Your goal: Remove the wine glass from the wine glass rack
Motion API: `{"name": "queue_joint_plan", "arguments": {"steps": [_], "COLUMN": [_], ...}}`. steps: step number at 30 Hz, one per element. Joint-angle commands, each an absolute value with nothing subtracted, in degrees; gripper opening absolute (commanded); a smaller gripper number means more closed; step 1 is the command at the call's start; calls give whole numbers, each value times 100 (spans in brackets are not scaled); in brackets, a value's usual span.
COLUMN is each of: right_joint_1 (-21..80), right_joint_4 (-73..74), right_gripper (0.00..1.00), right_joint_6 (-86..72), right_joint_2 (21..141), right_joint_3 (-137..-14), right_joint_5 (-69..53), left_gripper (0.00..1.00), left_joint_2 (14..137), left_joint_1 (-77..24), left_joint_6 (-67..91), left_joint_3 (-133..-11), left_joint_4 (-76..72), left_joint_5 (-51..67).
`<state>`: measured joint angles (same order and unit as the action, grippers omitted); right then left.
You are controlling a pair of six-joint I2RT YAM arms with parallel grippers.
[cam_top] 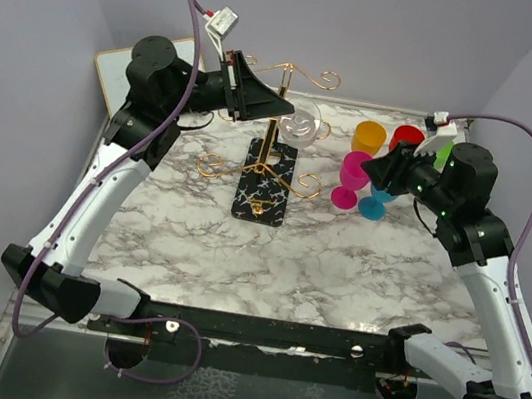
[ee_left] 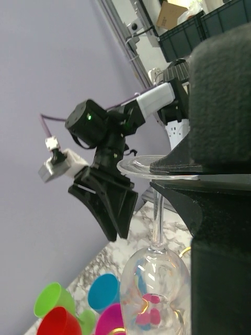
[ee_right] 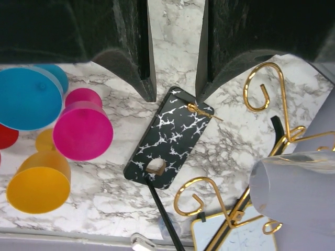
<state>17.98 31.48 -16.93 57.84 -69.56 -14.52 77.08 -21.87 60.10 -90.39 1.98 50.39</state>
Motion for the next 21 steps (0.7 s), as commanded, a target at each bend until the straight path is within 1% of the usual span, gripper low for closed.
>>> {"name": "queue_joint_plan", "arguments": {"steps": [1, 3, 5, 6, 8, 10, 13, 16, 21], "right_joint_1": [1775, 1773, 1770, 1775, 1775, 1774, 1775, 1775, 1775], "right_joint_4": [2676, 2408, 1881, 1579, 944, -10, -1328, -2616, -5040], "right_gripper": [36, 38, 39, 42, 50, 58, 66, 70, 70], "right_joint_6": [-1842, -1935, -2080, -2185, -2455, -2752, -3306, -3918, -5285], "right_joint_2": [5926, 5987, 6032, 6056, 6088, 6108, 6141, 6332, 6916], "right_joint_3": [-7286, -7271, -7146, -7071, -6911, -6692, -6342, -6100, -5822], "right_joint_5": [-2093, -2480, -3140, -3584, -4162, -4731, -5271, -5687, -6199], "left_gripper": [0, 0, 0, 0, 0, 0, 0, 0, 0], "left_joint_2": [7234, 7123, 7018, 6961, 6847, 6771, 6684, 6586, 6289], "left_joint_1": [-2180, -2180, -2172, -2172, -2175, -2171, -2171, -2171, -2171], "left_joint_6": [6524, 6644, 6753, 6805, 6878, 6942, 6980, 7106, 7426], "left_joint_3": [-9150, -9149, -9150, -9154, -9185, -9251, -9387, -9434, -9385], "left_joint_4": [-597, -722, -855, -923, -991, -1034, -1021, -1127, -1658], "left_joint_5": [5219, 5212, 5191, 5182, 5169, 5160, 5153, 5127, 5041]}}
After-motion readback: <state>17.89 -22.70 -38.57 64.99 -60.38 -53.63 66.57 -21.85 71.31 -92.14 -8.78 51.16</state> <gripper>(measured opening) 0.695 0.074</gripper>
